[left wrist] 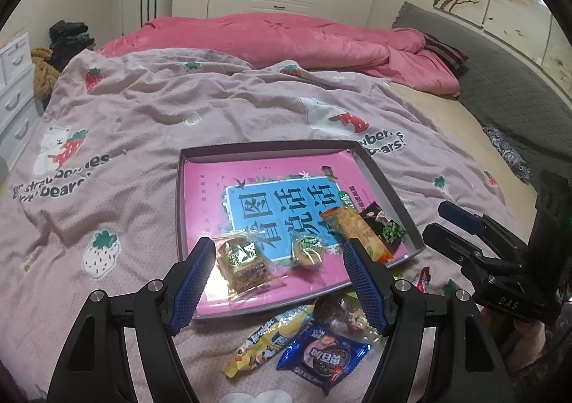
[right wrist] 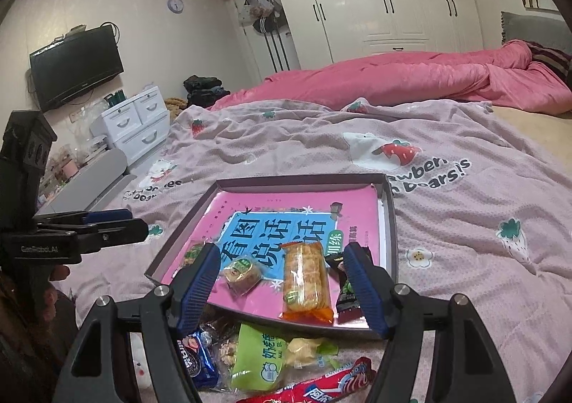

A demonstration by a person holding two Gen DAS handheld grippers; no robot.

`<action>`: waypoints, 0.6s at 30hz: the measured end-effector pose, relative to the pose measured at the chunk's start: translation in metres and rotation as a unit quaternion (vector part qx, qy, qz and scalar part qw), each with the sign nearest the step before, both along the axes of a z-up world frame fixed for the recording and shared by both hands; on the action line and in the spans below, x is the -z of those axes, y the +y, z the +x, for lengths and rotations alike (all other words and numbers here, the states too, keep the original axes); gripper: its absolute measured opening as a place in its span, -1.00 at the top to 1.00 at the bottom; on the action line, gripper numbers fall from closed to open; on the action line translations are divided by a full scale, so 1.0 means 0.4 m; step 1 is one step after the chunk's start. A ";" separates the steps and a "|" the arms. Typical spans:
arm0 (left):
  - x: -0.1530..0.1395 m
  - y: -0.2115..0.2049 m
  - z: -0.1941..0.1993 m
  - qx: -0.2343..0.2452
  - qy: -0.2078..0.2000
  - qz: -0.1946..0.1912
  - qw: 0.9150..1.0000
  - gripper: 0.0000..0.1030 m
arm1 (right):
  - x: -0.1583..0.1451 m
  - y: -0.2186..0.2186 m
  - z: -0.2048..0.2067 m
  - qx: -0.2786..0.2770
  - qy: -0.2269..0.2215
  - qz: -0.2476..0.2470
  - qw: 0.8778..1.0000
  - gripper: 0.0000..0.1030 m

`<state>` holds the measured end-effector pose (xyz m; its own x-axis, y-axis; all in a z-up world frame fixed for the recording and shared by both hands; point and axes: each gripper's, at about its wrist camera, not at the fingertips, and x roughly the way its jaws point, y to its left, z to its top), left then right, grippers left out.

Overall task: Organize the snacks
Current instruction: 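Open both grippers and move both tools back toward the snack pile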

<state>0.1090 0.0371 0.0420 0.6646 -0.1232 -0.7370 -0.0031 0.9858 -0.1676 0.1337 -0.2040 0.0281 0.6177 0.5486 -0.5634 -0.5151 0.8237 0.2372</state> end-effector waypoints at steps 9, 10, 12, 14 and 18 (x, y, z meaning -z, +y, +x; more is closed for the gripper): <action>0.005 -0.009 -0.031 0.014 0.006 0.002 1.000 -0.47 | 0.007 -0.013 -0.025 0.014 0.003 -0.013 1.000 -0.37; 0.005 -0.011 -0.035 0.017 0.006 0.002 1.000 -0.47 | 0.007 -0.015 -0.029 0.016 0.005 -0.014 1.000 -0.38; 0.005 -0.016 -0.043 0.021 0.007 0.002 1.000 -0.47 | 0.008 -0.019 -0.033 0.019 0.006 -0.016 1.000 -0.38; 0.005 -0.022 -0.052 0.026 0.006 0.002 1.000 -0.47 | 0.007 -0.021 -0.040 0.019 0.005 -0.016 1.000 -0.38; 0.011 -0.029 -0.059 0.033 0.011 0.003 0.999 -0.47 | 0.004 -0.026 -0.053 0.024 0.004 -0.021 0.999 -0.38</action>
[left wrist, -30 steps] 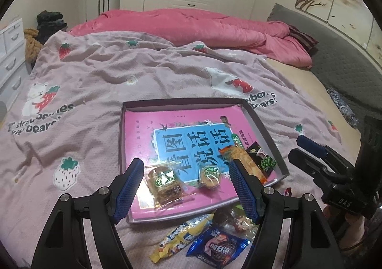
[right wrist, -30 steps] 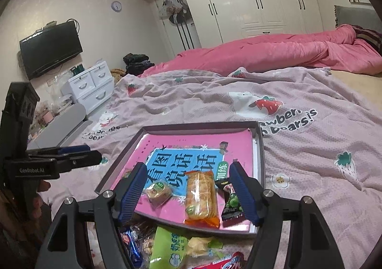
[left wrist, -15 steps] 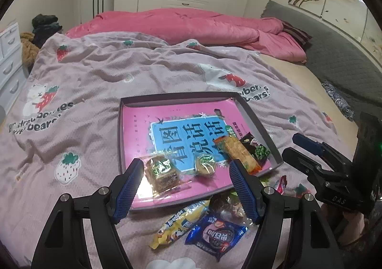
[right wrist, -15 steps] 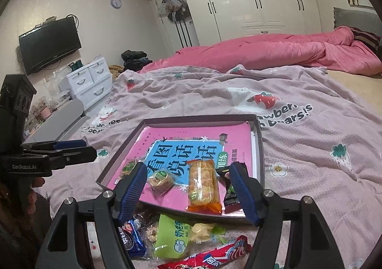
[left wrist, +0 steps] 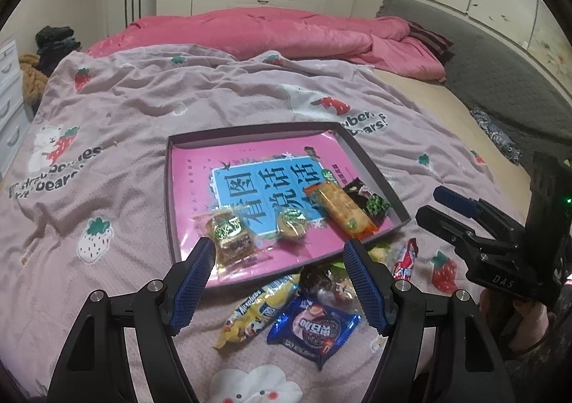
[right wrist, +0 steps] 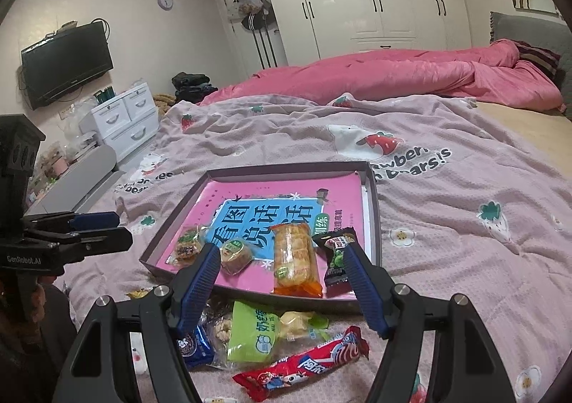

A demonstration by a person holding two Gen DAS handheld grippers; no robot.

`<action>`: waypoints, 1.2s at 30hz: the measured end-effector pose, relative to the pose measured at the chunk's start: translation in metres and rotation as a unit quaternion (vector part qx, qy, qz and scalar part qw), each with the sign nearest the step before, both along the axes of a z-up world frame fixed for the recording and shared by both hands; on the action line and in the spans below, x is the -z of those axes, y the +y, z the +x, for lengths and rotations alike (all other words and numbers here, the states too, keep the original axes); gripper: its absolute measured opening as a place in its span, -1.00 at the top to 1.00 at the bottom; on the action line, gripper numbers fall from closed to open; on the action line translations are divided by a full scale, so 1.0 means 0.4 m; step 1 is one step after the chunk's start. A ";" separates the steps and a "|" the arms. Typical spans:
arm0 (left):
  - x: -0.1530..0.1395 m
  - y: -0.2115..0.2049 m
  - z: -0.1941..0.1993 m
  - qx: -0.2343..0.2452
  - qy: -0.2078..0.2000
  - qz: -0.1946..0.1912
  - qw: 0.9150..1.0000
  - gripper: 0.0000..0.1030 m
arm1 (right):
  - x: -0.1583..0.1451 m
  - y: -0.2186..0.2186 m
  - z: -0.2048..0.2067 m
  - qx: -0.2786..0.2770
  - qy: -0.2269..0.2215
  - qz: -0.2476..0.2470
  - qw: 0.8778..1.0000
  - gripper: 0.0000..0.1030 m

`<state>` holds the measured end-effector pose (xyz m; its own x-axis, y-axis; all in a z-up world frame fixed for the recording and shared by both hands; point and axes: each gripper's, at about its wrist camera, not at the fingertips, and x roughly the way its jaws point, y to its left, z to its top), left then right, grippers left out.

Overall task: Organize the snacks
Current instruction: 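Open both grippers and move both tools back toward the snack pile, then grasp the blue cookie pack with the left gripper while the right grasps the green-and-yellow bag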

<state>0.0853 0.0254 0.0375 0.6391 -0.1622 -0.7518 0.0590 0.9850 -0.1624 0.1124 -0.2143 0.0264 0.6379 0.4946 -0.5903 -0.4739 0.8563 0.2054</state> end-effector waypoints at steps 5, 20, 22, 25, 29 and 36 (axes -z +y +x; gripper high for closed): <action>0.018 -0.013 -0.019 0.009 0.014 0.004 1.000 -0.47 | -0.006 -0.017 -0.017 0.009 0.002 0.002 1.000 -0.38; 0.044 -0.035 -0.069 0.030 0.030 0.012 0.999 -0.47 | -0.020 -0.045 -0.054 0.022 0.002 0.004 1.000 -0.38; 0.051 -0.036 -0.073 0.031 0.035 0.012 0.999 -0.47 | -0.019 -0.051 -0.061 0.026 0.003 0.005 1.000 -0.38; 0.062 -0.039 -0.079 0.035 0.041 0.011 0.998 -0.47 | -0.018 -0.063 -0.067 0.032 0.010 0.009 0.999 -0.38; 0.083 -0.054 -0.089 0.044 0.054 0.013 0.998 -0.47 | -0.013 -0.066 -0.071 0.034 0.019 0.012 0.999 -0.38; 0.111 -0.089 -0.098 0.061 0.067 0.019 0.996 -0.47 | -0.002 -0.047 -0.081 0.020 0.030 0.006 0.999 -0.38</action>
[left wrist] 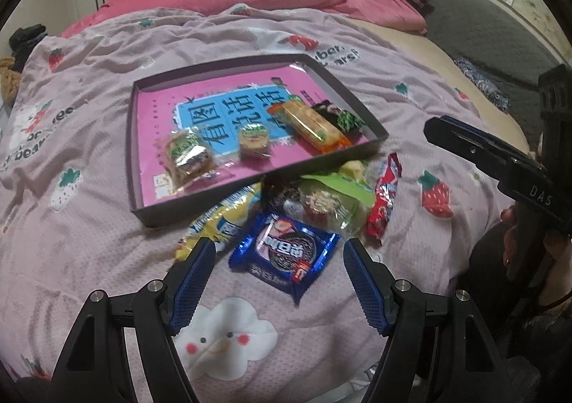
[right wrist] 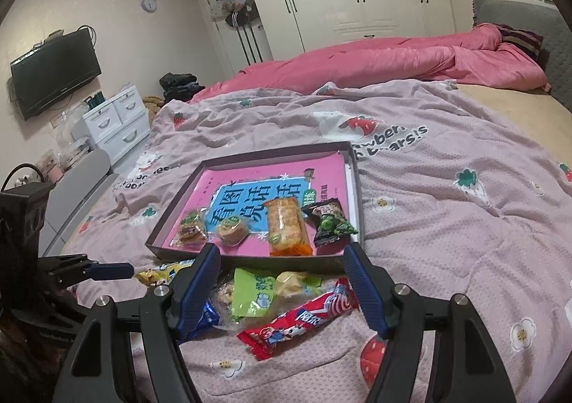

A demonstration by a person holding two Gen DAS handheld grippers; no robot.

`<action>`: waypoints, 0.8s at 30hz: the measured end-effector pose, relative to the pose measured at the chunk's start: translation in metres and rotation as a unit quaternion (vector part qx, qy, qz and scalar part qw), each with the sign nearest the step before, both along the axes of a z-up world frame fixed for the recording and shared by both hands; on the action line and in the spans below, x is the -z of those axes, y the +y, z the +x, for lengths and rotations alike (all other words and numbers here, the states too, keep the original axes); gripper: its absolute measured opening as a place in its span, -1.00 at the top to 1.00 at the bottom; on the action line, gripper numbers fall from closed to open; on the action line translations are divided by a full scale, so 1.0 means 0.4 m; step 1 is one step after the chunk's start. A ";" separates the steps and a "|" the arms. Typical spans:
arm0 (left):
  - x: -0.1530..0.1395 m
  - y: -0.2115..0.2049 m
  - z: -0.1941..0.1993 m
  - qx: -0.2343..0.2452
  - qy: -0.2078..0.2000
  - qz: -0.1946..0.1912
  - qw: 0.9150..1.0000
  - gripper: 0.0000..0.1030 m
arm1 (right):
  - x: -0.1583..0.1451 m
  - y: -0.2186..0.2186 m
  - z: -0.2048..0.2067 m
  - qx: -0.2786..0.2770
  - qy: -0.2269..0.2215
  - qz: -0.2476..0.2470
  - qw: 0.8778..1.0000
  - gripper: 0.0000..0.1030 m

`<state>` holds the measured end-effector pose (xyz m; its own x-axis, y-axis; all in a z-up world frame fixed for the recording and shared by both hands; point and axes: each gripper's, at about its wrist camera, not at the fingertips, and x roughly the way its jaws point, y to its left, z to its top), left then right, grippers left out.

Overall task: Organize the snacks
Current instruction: 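Grasp the blue cookie pack with the left gripper while the right grasps the green-and-yellow bag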

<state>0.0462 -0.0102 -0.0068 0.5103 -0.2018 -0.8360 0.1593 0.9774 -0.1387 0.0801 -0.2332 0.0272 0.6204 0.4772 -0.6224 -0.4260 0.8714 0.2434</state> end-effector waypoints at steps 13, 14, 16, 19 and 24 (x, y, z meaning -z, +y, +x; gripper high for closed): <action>0.032 -0.016 0.004 0.011 0.023 -0.004 1.000 -0.47 | 0.027 0.034 -0.008 -0.028 0.023 -0.010 0.999 -0.38; 0.036 -0.016 0.005 0.012 0.026 -0.006 1.000 -0.47 | 0.030 0.037 -0.006 -0.030 0.026 -0.009 0.999 -0.38; 0.043 -0.016 0.007 0.011 0.031 -0.008 0.999 -0.47 | 0.038 0.043 -0.003 -0.036 0.036 -0.010 0.999 -0.38; 0.054 -0.017 0.010 0.011 0.038 -0.009 0.999 -0.47 | 0.047 0.051 -0.002 -0.041 0.043 -0.016 0.998 -0.38; 0.074 -0.021 0.015 0.013 0.049 -0.010 0.999 -0.47 | 0.059 0.057 0.000 -0.043 0.049 -0.023 0.998 -0.38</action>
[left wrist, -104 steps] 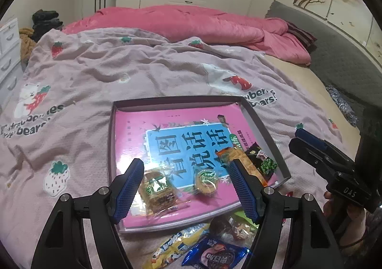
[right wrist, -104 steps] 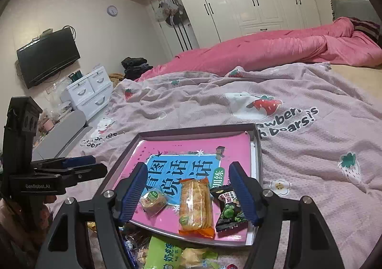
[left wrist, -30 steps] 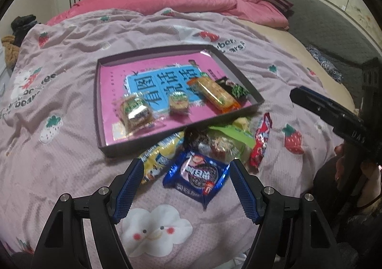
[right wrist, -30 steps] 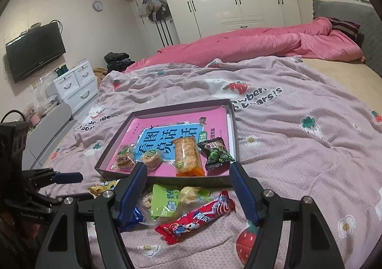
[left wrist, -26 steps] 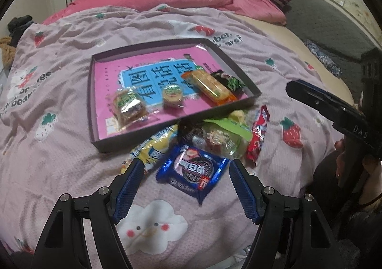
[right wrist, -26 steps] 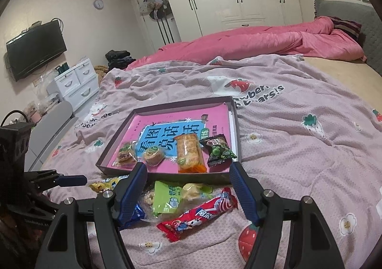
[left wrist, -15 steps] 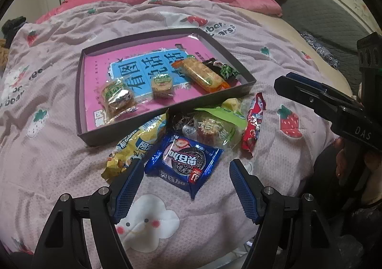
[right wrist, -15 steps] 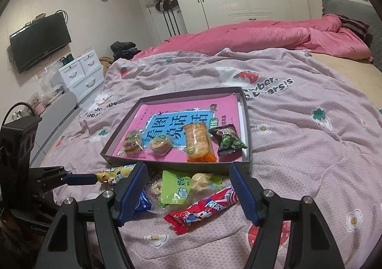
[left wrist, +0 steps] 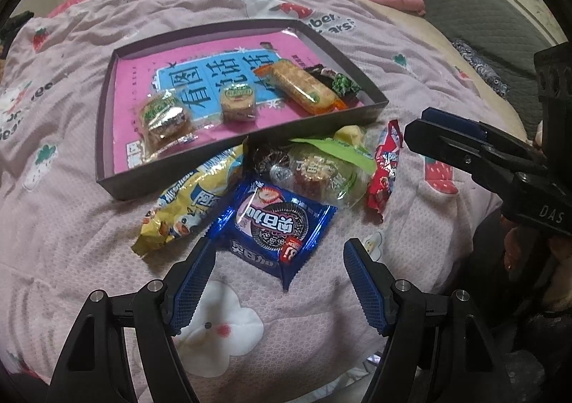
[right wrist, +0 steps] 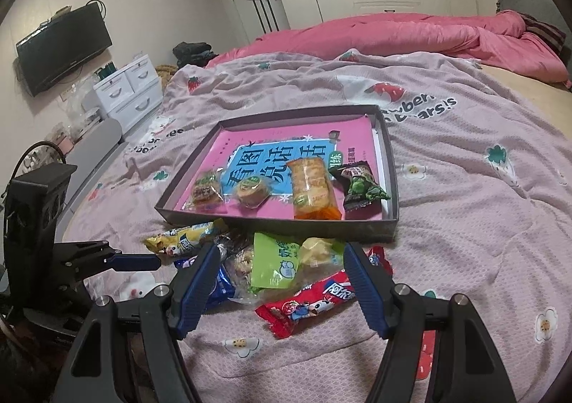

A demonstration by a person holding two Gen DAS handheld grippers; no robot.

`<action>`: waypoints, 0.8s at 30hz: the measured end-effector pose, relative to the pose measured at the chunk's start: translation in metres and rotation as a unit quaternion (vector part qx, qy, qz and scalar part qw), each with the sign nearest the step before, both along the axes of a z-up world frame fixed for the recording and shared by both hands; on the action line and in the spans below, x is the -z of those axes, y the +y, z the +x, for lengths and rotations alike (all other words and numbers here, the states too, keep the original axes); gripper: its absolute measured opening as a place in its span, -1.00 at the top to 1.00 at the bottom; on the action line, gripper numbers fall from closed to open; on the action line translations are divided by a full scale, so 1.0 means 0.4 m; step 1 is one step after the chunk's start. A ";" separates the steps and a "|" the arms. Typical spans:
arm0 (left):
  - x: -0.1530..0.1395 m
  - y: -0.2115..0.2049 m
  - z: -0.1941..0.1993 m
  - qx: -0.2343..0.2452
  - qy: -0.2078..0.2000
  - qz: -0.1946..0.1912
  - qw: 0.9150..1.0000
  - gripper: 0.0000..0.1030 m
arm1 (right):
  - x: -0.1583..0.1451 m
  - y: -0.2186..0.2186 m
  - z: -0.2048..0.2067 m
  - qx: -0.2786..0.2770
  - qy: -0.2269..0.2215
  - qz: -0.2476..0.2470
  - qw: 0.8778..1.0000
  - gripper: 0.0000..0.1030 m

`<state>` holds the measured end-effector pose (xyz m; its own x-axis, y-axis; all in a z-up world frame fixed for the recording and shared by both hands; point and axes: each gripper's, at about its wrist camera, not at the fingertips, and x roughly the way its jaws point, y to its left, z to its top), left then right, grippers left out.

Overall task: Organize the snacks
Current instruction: 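Grasp the blue cookie pack with the left gripper while the right grasps the green-and-yellow bag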

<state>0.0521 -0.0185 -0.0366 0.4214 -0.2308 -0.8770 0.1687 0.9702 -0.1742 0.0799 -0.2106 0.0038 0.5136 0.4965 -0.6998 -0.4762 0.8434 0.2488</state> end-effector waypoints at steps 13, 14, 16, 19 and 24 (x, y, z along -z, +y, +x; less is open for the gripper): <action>0.043 0.003 0.022 -0.007 0.015 -0.006 1.000 -0.47 | 0.040 0.016 0.041 0.005 0.026 -0.017 1.000 -0.38; 0.047 0.002 0.025 -0.008 0.017 -0.005 1.000 -0.47 | 0.046 0.021 0.047 0.004 0.028 -0.023 0.999 -0.38; 0.053 0.001 0.029 -0.008 0.019 -0.005 1.000 -0.47 | 0.062 0.034 0.065 0.004 0.036 -0.039 0.999 -0.38; 0.059 -0.002 0.033 -0.006 0.021 -0.003 1.000 -0.47 | 0.087 0.048 0.094 0.001 0.055 -0.053 0.997 -0.38; 0.065 -0.002 0.039 -0.007 0.022 0.001 1.000 -0.47 | 0.119 0.060 0.136 -0.003 0.078 -0.065 0.995 -0.38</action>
<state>0.0676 -0.0195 -0.0627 0.3860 -0.2232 -0.8951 0.1475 0.9727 -0.1790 0.1344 -0.1864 -0.0438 0.3912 0.3997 -0.8290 -0.4460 0.8702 0.2092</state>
